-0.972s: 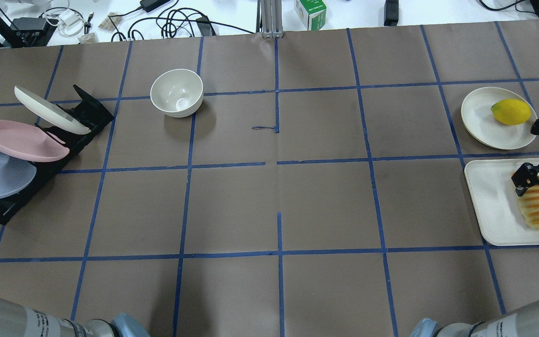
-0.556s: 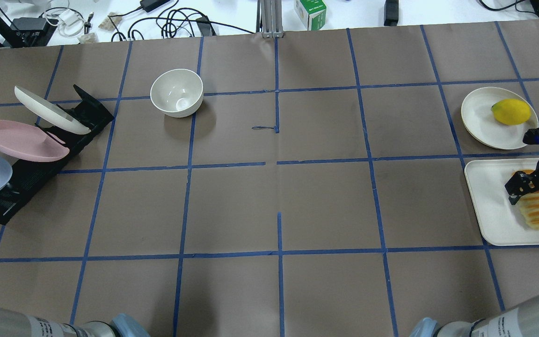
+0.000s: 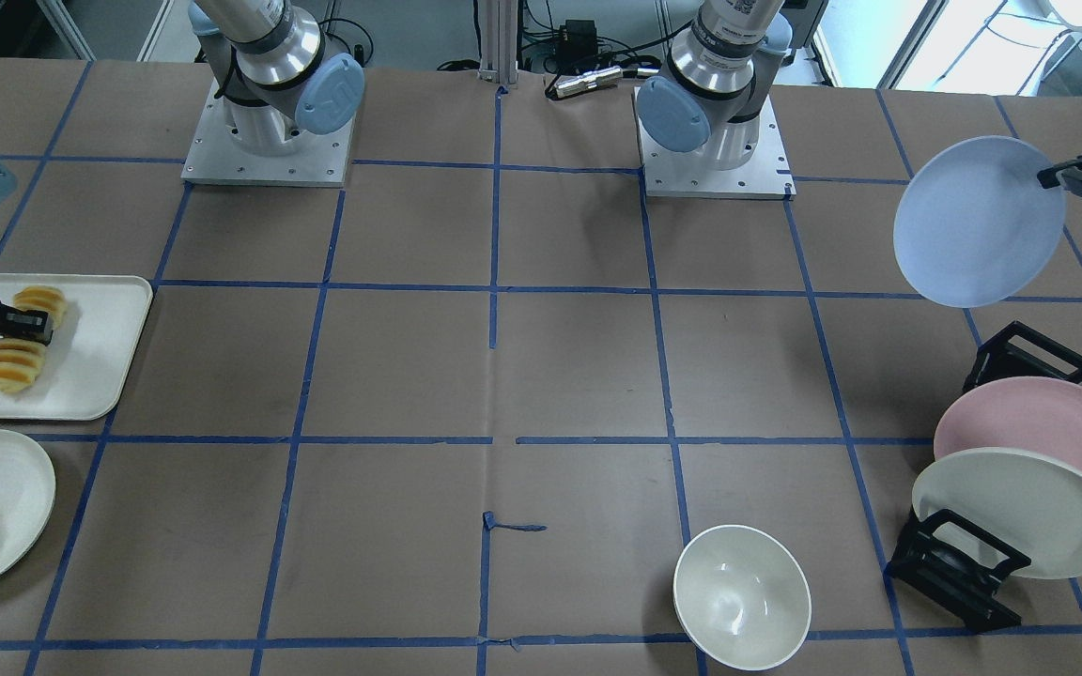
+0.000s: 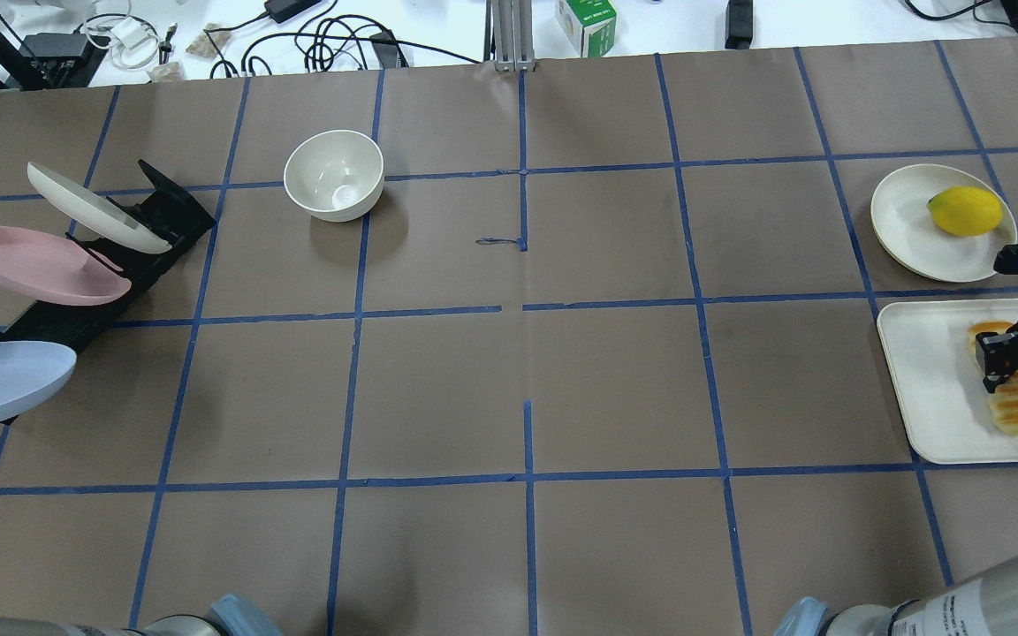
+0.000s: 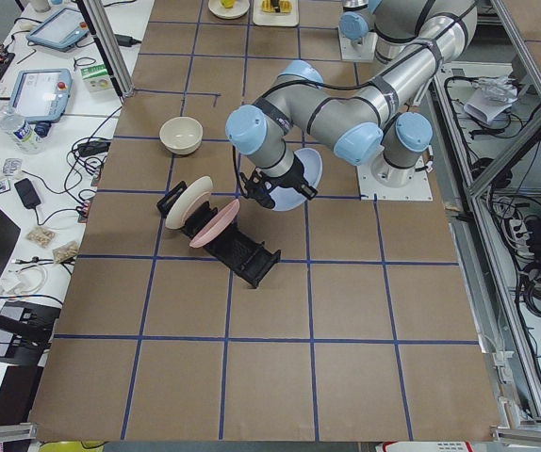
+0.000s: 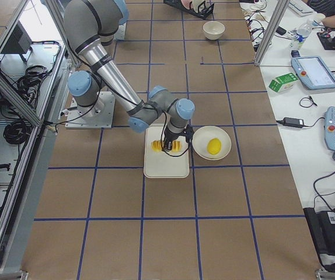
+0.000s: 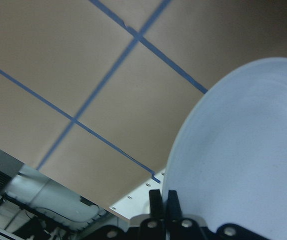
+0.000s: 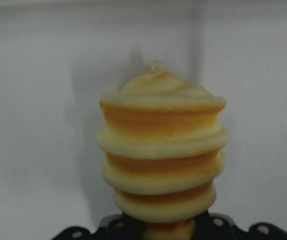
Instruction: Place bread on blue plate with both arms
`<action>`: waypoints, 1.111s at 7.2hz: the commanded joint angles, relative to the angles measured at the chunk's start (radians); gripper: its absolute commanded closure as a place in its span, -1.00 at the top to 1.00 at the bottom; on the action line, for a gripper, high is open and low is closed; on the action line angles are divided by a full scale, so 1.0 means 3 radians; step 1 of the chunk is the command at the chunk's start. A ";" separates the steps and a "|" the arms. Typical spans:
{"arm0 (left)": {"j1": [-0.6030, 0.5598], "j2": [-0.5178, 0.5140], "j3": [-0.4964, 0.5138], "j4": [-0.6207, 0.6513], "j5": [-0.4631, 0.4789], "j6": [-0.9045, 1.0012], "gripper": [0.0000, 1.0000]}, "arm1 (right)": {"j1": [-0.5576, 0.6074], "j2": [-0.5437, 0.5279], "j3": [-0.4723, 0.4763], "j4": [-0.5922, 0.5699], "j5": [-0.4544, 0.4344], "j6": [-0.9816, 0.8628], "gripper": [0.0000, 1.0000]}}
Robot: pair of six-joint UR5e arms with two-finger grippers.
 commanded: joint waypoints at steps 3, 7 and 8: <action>-0.0873 0.0061 -0.0498 0.0633 -0.1017 -0.0277 -1.00 | 0.0080 -0.0540 -0.0103 0.0460 0.0192 0.0026 -1.00; -0.1672 0.0163 -0.1274 0.2101 -0.1403 -0.0736 -1.00 | 0.0574 -0.0608 -0.0778 0.1299 0.0443 0.0321 -1.00; -0.1963 0.0128 -0.1475 0.2657 -0.1416 -0.1178 -1.00 | 0.0773 -0.0613 -0.0784 0.1371 0.0514 0.0444 -1.00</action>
